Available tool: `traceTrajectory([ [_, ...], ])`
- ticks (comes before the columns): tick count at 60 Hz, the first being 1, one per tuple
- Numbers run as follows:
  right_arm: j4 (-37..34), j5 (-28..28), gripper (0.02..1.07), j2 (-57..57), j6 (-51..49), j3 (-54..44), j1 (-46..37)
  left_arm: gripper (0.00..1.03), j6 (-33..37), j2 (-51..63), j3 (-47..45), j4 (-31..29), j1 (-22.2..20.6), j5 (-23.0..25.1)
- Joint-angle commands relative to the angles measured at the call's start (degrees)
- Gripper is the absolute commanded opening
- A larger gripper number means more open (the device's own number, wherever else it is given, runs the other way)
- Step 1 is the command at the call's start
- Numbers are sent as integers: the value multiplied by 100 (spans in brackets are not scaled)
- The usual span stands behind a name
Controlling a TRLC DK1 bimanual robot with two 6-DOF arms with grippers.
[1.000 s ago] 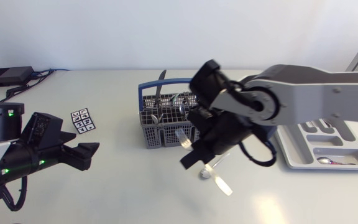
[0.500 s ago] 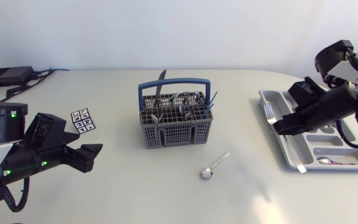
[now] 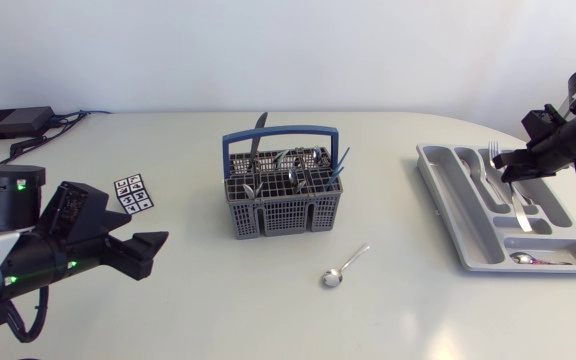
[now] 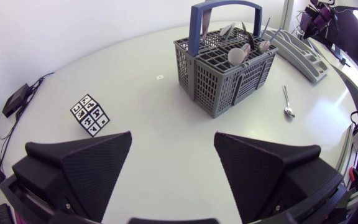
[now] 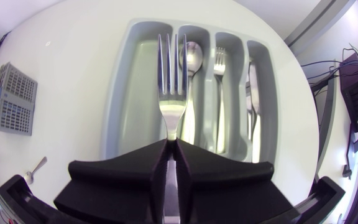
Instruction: Transfer all utensils from the basket to the drawer tray.
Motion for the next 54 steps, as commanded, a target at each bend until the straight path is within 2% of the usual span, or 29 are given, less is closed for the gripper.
traceTrajectory([
  [1, 66, 60, 8, 510, -121, 518, -134, 93, 7, -70, -171, 1, -100, 1],
  [13, 224, 201, 8, 1327, -112, 1326, -266, 93, -2, -202, -180, -43, -293, -148],
  [32, 250, 210, 8, 2145, -68, 2275, -345, 93, -2, -378, -215, -131, -293, -139],
  [42, 277, 350, 9, 2443, -60, 2530, -319, 93, -2, -395, -224, -122, -302, -139],
  [54, 417, 500, 13, 2566, -60, 2311, -266, 93, -2, -413, -250, -122, -311, -139],
])
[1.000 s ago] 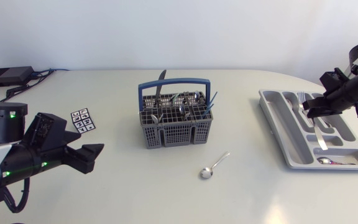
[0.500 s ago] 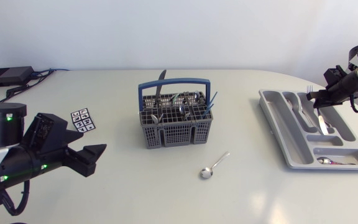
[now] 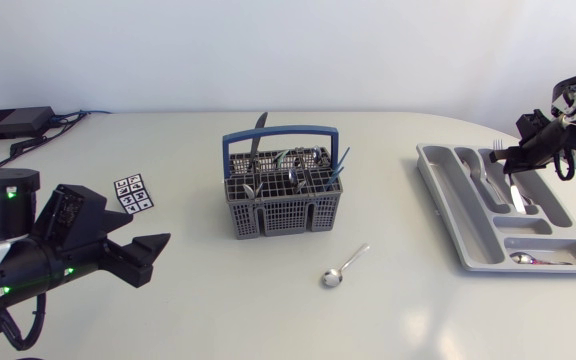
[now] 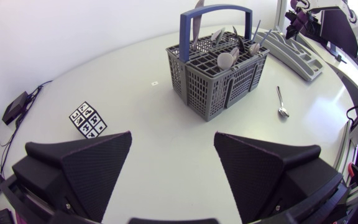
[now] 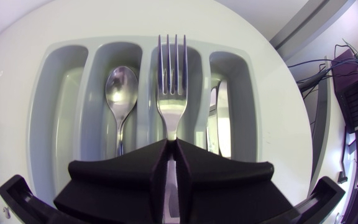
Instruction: Transfer all utensils from the basket to the drawer tray.
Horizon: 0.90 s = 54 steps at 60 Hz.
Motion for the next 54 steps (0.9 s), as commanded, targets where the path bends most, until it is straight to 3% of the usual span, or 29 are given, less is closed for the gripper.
traceTrajectory([
  [1, 146, 98, 14, 158, -62, -140, 53, 93, 0, -52, -178, -26, -62, -50],
  [3, 190, 115, 15, 149, -62, -184, 53, 93, 0, -70, -187, -26, -62, -50],
  [7, 208, 98, 29, 79, -62, -289, 53, 93, 0, -87, -204, -26, -62, -58],
  [13, 252, 10, 66, -194, -88, -570, 44, 93, 9, -105, -213, -17, -62, -58],
  [17, 234, -43, 86, -396, -106, -746, 35, 93, 9, -114, -213, -17, -71, -58],
  [20, 234, -219, 96, -633, -176, -957, 44, 93, 9, -114, -213, -8, -71, -58],
  [25, 155, -500, 101, -1002, -308, -1317, 97, 93, -9, -114, -196, 9, -71, -58],
  [39, 23, -1810, 101, -2646, -1336, -2961, 545, 93, -9, -105, -178, 62, -88, -58],
  [50, 313, -1854, 101, -3622, -2039, -4288, 1371, 93, 0, -105, -204, 62, -88, -58],
  [54, 463, -1985, 101, -3885, -3068, -4763, 1767, 93, 0, -105, -213, 62, -88, -58],
])
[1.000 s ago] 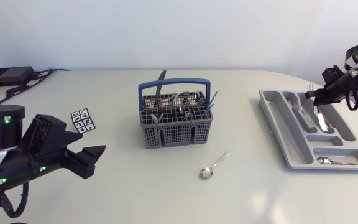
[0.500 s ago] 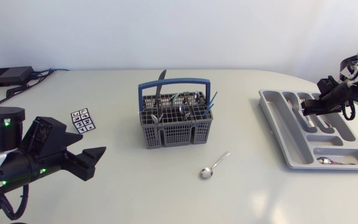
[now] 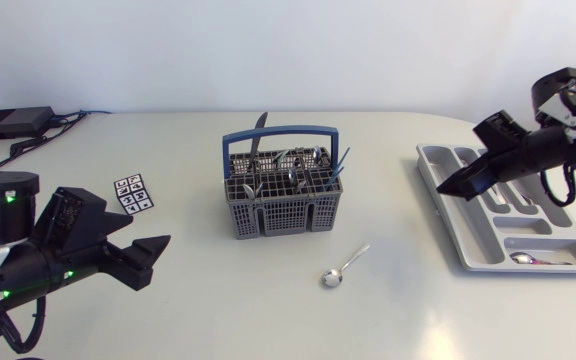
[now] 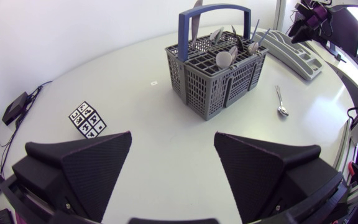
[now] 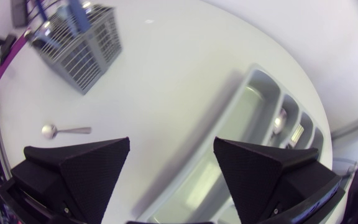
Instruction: Transfer all utensils from the basket to the drawer tray.
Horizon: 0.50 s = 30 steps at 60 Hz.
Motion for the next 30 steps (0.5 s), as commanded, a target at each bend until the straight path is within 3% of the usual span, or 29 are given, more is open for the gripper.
traceTrajectory([
  [1, 27, -130, 102, -285, -1301, -650, 469, 93, 0, -26, -148, 55, -53, -48],
  [3, -175, 46, 102, -338, -1907, -764, 829, 93, 9, -26, -148, 55, -53, -39],
  [6, -342, 257, 102, -329, -2065, -799, 1172, 93, 18, -35, -148, 47, -53, -48],
  [18, -649, 283, 102, -505, -3120, -1177, 1946, 93, 18, -35, -165, 47, -124, -48],
  [30, -544, 371, 102, -312, -3357, -1089, 2772, 93, 44, -35, -183, 47, -176, -48],
])
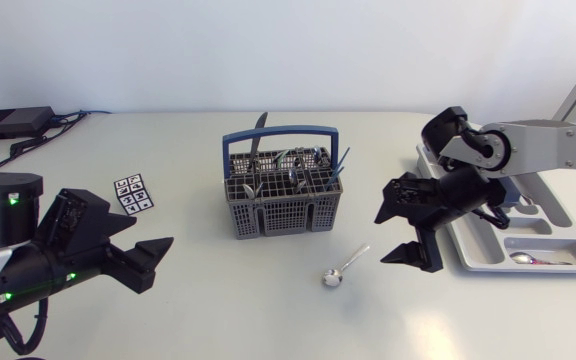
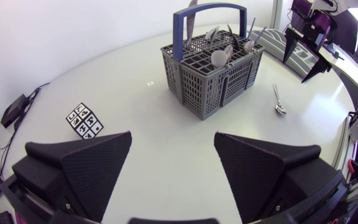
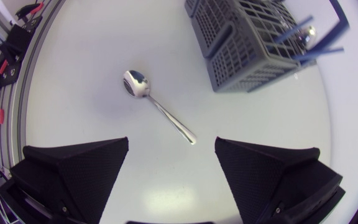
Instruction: Transfer all utensils from the basket to the drawer tray.
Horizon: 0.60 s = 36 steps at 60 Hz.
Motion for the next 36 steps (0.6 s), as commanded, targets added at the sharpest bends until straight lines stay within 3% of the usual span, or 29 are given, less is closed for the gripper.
traceTrajectory([
  [1, 38, 162, 102, 97, -374, -55, 423, 93, 42, -26, -167, 51, -52, -26],
  [13, 424, 1041, 97, 730, -726, -46, 1266, 93, 42, -9, -150, 95, -52, -26],
  [23, 591, 1410, 78, 1328, -884, 182, 1416, 93, 33, 114, -18, 112, 10, -26],
  [29, 609, 1498, 77, 1486, -954, 288, 1451, 93, 33, 141, 17, 104, 10, -26],
  [36, 609, 1542, 60, 1591, -1095, 384, 1530, 93, 24, 185, 17, 112, 1, -26],
])
